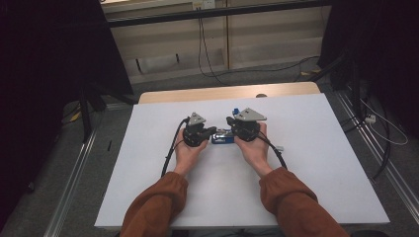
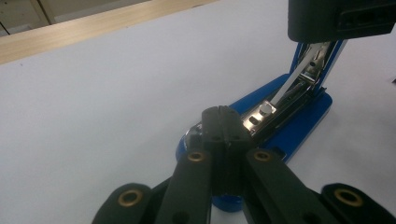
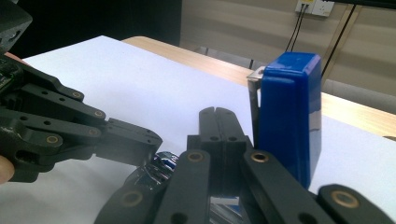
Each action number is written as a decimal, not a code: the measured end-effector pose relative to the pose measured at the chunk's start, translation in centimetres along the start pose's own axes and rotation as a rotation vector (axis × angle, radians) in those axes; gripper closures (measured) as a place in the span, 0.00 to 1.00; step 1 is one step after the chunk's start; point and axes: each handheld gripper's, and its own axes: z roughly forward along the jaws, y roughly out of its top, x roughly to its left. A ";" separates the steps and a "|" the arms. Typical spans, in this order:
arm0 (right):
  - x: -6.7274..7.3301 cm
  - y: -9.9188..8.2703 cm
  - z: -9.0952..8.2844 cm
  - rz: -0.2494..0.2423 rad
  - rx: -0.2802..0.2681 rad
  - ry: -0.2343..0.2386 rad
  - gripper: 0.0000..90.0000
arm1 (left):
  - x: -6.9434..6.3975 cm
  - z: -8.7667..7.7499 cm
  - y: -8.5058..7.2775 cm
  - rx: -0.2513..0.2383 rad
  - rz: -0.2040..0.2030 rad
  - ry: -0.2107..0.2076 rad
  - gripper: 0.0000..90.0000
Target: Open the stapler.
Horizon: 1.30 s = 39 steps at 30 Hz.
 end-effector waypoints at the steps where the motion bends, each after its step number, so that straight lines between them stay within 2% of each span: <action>1: -0.1 0.0 0.0 0.000 0.001 0.002 1.00 | 0.0 0.0 0.0 -0.001 0.000 -0.001 1.00; 23: -1.4 0.0 -1.1 0.039 0.003 -0.025 1.00 | 0.1 0.0 0.0 -0.003 -0.010 -0.007 1.00; 39: -3.6 -1.1 -2.5 0.078 -0.001 -0.061 1.00 | 0.1 0.0 0.0 -0.002 0.002 -0.007 1.00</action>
